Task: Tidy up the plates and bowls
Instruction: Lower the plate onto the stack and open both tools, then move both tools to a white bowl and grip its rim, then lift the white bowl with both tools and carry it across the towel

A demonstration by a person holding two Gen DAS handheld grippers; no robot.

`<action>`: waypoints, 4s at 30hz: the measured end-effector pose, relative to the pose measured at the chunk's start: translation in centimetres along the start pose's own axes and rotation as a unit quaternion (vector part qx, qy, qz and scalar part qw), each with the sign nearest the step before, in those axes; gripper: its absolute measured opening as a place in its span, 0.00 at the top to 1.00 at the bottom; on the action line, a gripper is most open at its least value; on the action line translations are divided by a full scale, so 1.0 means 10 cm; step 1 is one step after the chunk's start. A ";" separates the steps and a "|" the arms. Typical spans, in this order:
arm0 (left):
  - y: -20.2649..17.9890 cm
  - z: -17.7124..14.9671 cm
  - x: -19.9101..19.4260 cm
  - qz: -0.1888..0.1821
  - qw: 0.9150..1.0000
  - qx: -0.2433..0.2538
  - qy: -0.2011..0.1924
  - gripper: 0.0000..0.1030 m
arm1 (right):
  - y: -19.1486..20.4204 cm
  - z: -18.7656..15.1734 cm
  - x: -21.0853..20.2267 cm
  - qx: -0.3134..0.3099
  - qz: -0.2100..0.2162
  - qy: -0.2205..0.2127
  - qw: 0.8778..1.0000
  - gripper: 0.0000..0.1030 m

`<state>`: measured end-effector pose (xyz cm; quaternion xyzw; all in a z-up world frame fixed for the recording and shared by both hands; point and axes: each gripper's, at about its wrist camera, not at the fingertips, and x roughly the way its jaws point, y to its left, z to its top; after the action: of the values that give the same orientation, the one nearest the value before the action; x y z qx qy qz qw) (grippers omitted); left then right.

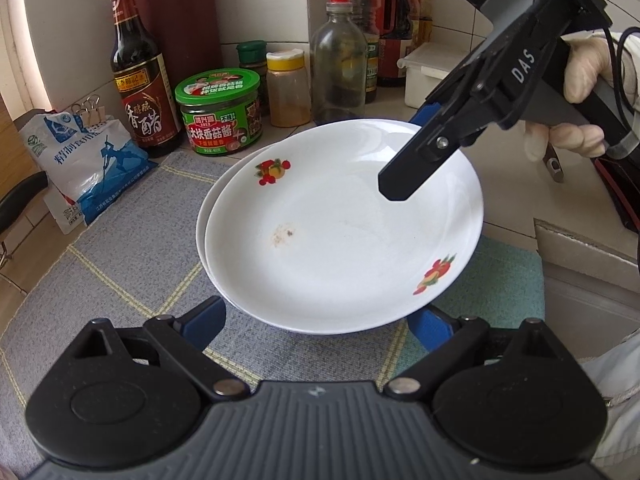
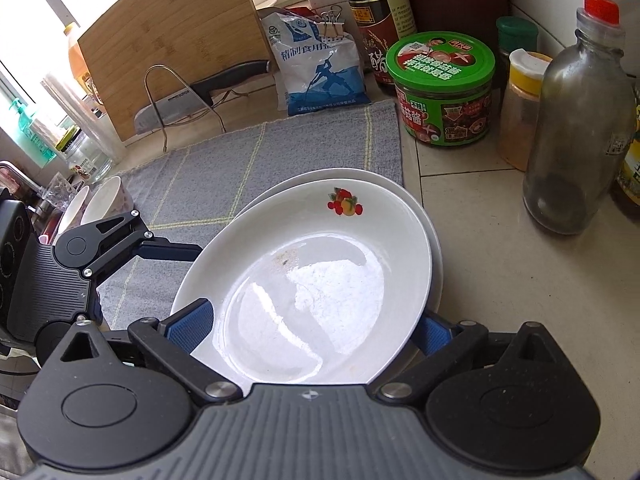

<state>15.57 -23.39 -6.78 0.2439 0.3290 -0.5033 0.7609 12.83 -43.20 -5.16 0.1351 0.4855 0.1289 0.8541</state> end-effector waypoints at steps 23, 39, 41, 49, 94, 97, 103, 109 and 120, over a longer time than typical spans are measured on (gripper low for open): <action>-0.05 -0.08 -0.14 0.028 0.998 -0.047 -0.024 0.06 | 0.23 -0.23 -0.21 -0.040 -0.076 -0.061 0.994 0.00; -0.08 -0.24 -0.74 0.137 0.966 -0.206 -0.078 0.01 | 0.59 -0.14 -0.13 -0.167 -0.071 -0.134 0.974 0.00; -0.06 -0.28 -0.82 0.148 0.958 -0.236 -0.070 0.01 | 0.63 -0.11 -0.08 -0.183 -0.060 -0.134 0.972 0.00; 0.01 -0.51 -1.28 0.199 0.941 -0.260 -0.089 0.01 | 0.99 -0.17 0.06 -0.224 -0.021 -0.131 0.966 0.00; 1.51 -2.43 -2.41 0.201 0.948 -0.244 0.044 0.20 | 4.03 -0.98 1.69 -0.368 0.047 -0.090 0.924 0.01; 1.53 -2.43 -2.39 0.194 0.948 -0.246 0.046 0.23 | 4.05 -0.99 1.72 -0.375 0.052 -0.085 0.922 0.06; 1.55 -2.42 -2.35 0.178 0.950 -0.250 0.051 0.34 | 4.08 -0.98 1.71 -0.385 0.060 -0.082 0.917 0.15; 1.55 -2.41 -2.33 0.161 0.953 -0.251 0.051 0.41 | 4.10 -0.99 1.69 -0.392 0.063 -0.082 0.914 0.20; 1.52 -2.35 -2.32 0.149 0.956 -0.247 0.049 0.47 | 4.10 -0.95 1.66 -0.384 0.060 -0.075 0.918 0.20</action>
<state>17.27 12.83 -4.49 0.1193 0.4401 -0.2746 0.8465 9.20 1.74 -8.45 -0.1651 0.3237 0.3463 0.8649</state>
